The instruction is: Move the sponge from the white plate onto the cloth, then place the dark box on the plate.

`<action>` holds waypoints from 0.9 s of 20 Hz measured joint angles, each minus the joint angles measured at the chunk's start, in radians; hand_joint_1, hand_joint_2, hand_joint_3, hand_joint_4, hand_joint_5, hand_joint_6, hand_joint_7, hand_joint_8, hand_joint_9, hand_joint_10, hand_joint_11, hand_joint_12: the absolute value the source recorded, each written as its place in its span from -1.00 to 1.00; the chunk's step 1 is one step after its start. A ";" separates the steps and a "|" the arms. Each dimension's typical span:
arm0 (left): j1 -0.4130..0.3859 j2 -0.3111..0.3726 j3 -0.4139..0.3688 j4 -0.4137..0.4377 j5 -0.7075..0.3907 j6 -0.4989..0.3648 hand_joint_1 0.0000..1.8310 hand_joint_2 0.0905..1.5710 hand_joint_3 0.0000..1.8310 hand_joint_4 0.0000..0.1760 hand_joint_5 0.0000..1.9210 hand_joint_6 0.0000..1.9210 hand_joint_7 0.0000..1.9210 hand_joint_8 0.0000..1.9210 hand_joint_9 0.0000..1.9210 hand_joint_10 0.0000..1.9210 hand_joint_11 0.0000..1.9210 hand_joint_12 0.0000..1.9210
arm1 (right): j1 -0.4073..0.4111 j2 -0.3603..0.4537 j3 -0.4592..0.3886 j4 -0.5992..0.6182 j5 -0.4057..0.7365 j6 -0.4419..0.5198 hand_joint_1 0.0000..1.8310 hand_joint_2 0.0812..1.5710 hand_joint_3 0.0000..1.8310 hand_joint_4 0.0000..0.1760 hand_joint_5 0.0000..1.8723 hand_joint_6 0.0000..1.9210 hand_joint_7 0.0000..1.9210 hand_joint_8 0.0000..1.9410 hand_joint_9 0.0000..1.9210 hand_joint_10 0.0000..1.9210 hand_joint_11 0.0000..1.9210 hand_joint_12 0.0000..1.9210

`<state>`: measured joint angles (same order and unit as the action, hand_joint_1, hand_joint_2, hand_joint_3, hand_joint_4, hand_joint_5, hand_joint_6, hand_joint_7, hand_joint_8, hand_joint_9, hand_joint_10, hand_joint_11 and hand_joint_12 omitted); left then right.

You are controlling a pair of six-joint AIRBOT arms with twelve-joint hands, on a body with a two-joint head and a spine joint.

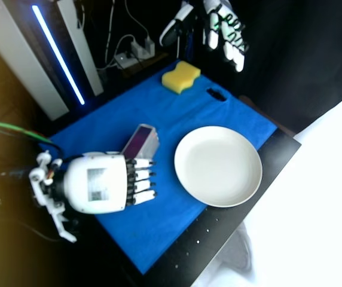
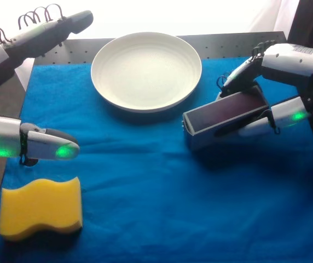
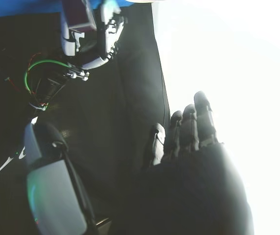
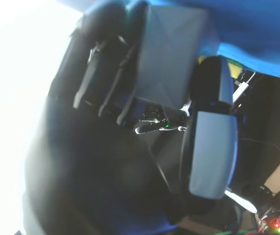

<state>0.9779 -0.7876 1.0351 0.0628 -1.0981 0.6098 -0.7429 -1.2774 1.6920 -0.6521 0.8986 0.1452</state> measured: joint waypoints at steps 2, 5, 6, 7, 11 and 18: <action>0.001 0.000 -0.004 0.001 -0.002 0.000 -0.15 -0.07 -1.00 1.00 -1.00 -1.00 -1.00 -1.00 -1.00 -1.00 -1.00 -1.00 | 0.055 0.025 -0.032 -0.016 0.055 0.001 0.35 0.36 -1.00 -0.86 0.04 0.13 0.13 -0.19 -0.04 0.05 -0.23 0.29; 0.001 0.000 -0.004 0.001 0.000 0.000 -0.16 -0.06 -1.00 0.94 -1.00 -1.00 -1.00 -1.00 -1.00 -1.00 -1.00 -1.00 | 0.148 0.050 -0.032 0.018 0.123 -0.010 0.35 0.35 -1.00 -1.00 0.03 0.19 0.17 -0.29 0.06 -0.04 -0.04 0.31; 0.001 -0.001 -0.004 -0.003 0.000 0.000 -0.20 -0.08 -1.00 0.96 -1.00 -1.00 -1.00 -1.00 -1.00 -1.00 -0.96 -0.98 | 0.175 0.047 -0.016 0.034 0.134 -0.029 0.37 0.33 -1.00 -1.00 0.06 0.18 0.25 -0.47 0.14 -0.18 -0.01 0.32; 0.001 -0.002 -0.004 -0.004 0.000 0.000 -0.20 -0.08 -1.00 0.87 -1.00 -1.00 -1.00 -1.00 -1.00 -1.00 -0.97 -0.98 | 0.195 0.029 0.012 0.022 0.134 -0.032 0.37 0.30 -1.00 -0.89 0.13 -0.05 0.25 -0.34 0.14 -0.15 -0.01 0.31; -0.012 -0.018 0.006 0.013 0.002 0.001 -0.10 -0.09 -1.00 0.72 -1.00 -1.00 -1.00 -1.00 -1.00 -1.00 -0.98 -0.98 | 0.300 -0.079 0.127 0.018 0.082 -0.035 0.42 0.23 -1.00 -1.00 0.21 -0.24 0.48 -0.76 0.27 -0.28 0.05 0.19; -0.110 -0.085 0.058 0.076 0.017 -0.005 -0.07 -0.09 -1.00 0.71 -1.00 -1.00 -1.00 -1.00 -1.00 -1.00 -0.97 -0.97 | 0.335 -0.272 0.316 0.013 -0.108 -0.037 0.52 0.27 -0.99 -1.00 0.10 0.15 0.33 -0.54 0.20 -0.39 -0.31 -0.03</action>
<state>0.8677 -0.8730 1.0931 0.1387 -1.0809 0.6048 -0.4084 -1.5497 2.0079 -0.6395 0.7910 0.1081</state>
